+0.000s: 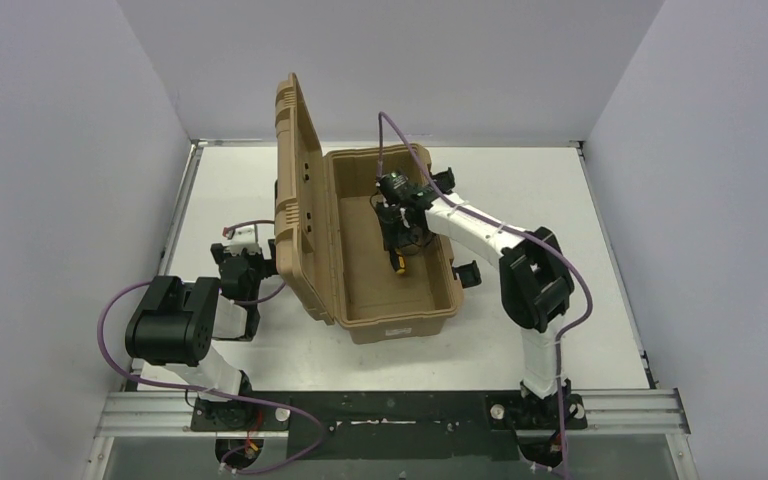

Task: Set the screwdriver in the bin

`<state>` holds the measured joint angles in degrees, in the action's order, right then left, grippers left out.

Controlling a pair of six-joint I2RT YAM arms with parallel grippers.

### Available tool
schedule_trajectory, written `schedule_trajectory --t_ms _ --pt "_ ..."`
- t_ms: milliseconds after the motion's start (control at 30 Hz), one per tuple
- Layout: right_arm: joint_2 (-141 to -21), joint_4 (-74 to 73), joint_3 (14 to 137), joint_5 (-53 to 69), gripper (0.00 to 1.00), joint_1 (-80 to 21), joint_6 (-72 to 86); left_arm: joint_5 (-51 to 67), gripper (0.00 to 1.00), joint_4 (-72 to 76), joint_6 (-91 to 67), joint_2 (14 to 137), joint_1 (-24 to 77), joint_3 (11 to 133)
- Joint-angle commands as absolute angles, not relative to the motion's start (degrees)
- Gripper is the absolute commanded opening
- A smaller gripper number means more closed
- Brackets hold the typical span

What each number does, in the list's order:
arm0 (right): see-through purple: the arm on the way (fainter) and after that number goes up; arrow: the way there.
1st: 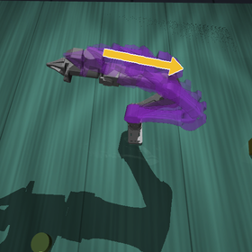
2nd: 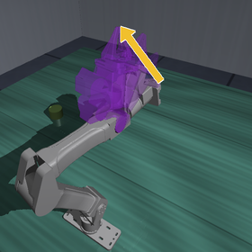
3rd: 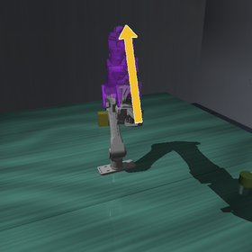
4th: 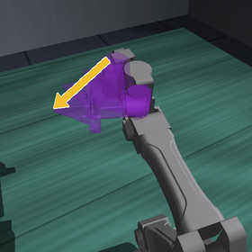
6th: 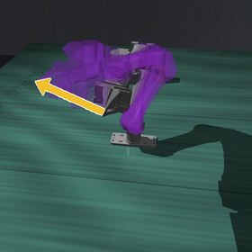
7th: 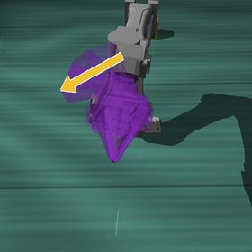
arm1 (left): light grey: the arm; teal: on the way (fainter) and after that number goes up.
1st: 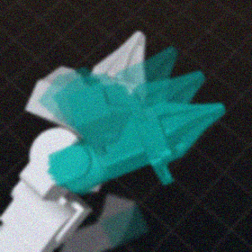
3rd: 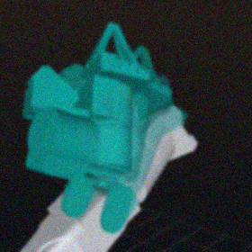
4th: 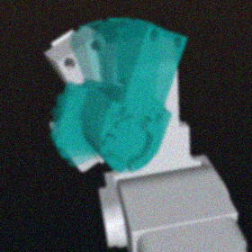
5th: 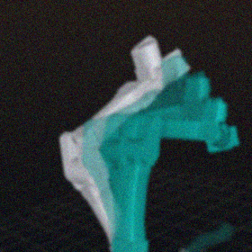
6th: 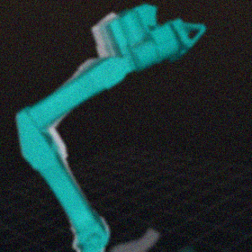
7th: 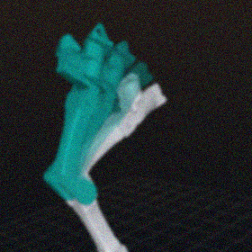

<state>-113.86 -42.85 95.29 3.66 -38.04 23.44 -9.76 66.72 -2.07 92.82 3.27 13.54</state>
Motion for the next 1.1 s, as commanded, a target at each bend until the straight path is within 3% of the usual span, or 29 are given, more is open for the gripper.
schedule_trajectory --t_ms 0,400,667,833,1067 --pt "-114.64 -34.63 93.24 4.22 0.0 -38.65 24.25 -9.23 0.97 69.97 -1.55 92.81 3.34 14.5" --pt "-121.4 -30.57 89.67 4.29 0.03 -38.82 24.63 -9.23 0.97 70.05 -1.54 92.76 3.33 14.51" --pt "-120.73 -32.18 90.89 3.33 0.44 -38.75 25.4 -9.23 0.97 70.07 -1.55 92.81 3.34 14.5" --pt "-119.34 -34.08 94.2 3.1 0.57 -38.72 25.13 -9.23 0.97 70.07 -1.51 92.78 3.29 14.5" --pt "-116.09 -37.84 102.05 1.75 0.9 -38.64 22.09 -9.23 0.97 70.09 -1.5 92.81 3.34 14.5"
